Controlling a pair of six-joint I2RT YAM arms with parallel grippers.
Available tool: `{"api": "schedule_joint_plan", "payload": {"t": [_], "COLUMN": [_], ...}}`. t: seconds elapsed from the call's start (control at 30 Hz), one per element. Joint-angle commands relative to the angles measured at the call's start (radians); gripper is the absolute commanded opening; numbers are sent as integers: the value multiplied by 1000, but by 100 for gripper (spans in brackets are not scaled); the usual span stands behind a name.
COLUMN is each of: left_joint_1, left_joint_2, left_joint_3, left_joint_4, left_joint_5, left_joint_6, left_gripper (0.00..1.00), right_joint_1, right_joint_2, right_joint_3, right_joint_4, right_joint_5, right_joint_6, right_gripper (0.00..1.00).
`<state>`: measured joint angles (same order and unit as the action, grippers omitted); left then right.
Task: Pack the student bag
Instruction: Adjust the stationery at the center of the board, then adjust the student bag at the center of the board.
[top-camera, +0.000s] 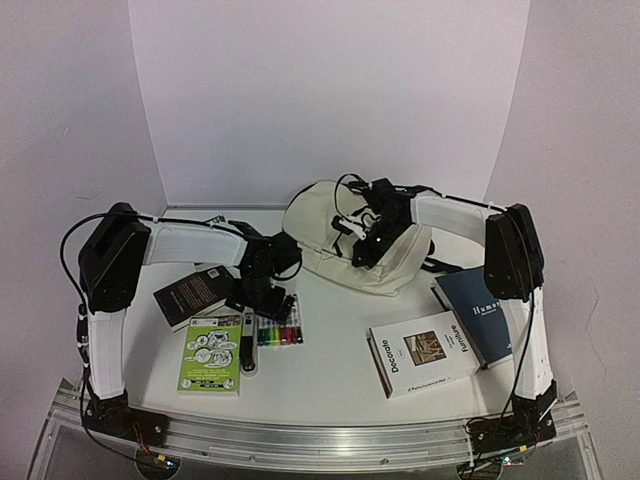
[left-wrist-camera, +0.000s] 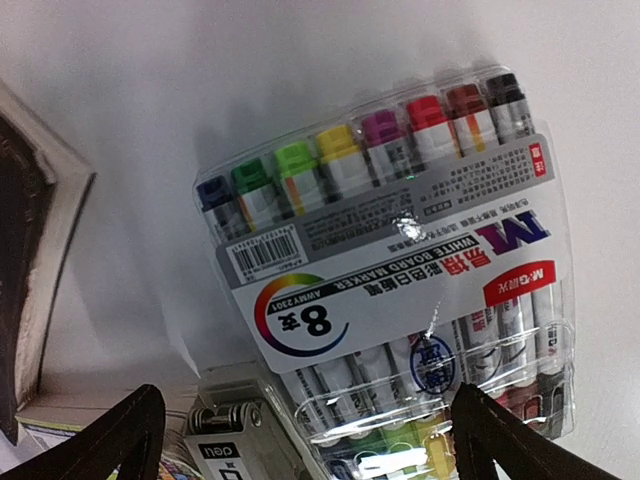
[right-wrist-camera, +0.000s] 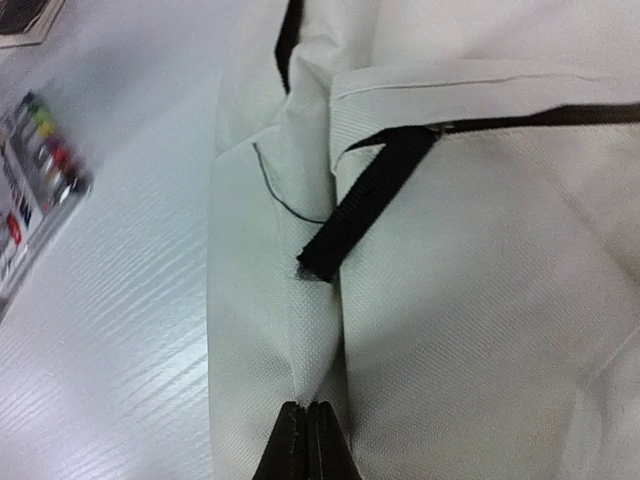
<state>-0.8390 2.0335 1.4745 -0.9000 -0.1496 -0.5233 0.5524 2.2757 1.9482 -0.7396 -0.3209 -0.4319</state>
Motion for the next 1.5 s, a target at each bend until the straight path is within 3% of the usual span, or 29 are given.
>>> {"api": "schedule_joint_plan", "payload": {"t": [0.0,0.27,0.43,0.57,0.6,0.63,0.7,0.73,0.93,1.03,1.13,1.4,1.47], "left_joint_1": [44,99,205,279,288,295,304,310,336,339,338,336,329], "left_joint_2": [-60,-115,-136,-46,-11,21,95,128,231,270,261,30,-20], "left_joint_3": [-38,91,180,324,371,413,495,529,617,644,612,273,215], "left_joint_4": [-54,32,132,140,127,116,94,86,117,109,107,223,236], "left_joint_5": [-27,52,144,230,241,252,276,290,364,401,437,515,535], "left_joint_6": [-17,-25,-23,5,15,24,32,32,26,42,53,41,38], "left_gripper": [100,100,100,100,100,100,100,100,97,88,65,6,0], "right_joint_1": [51,52,50,42,37,32,4,-12,-156,-198,-201,-200,-201], "right_joint_2": [-106,-256,-293,-313,-316,-319,-333,-343,-337,-318,-285,-46,17], "right_joint_3": [-72,-330,-342,-298,-283,-267,-241,-234,-182,-197,-213,-12,61], "right_joint_4": [-34,8,19,17,15,12,-6,-10,-78,-101,-99,-96,-95], "right_joint_5": [-40,75,108,139,149,155,142,129,103,123,150,207,213], "right_joint_6": [-86,-276,-262,-210,-190,-170,-135,-116,-18,-5,2,29,32], "right_gripper": [0,0,0,18,32,54,86,95,98,98,98,82,79]}}
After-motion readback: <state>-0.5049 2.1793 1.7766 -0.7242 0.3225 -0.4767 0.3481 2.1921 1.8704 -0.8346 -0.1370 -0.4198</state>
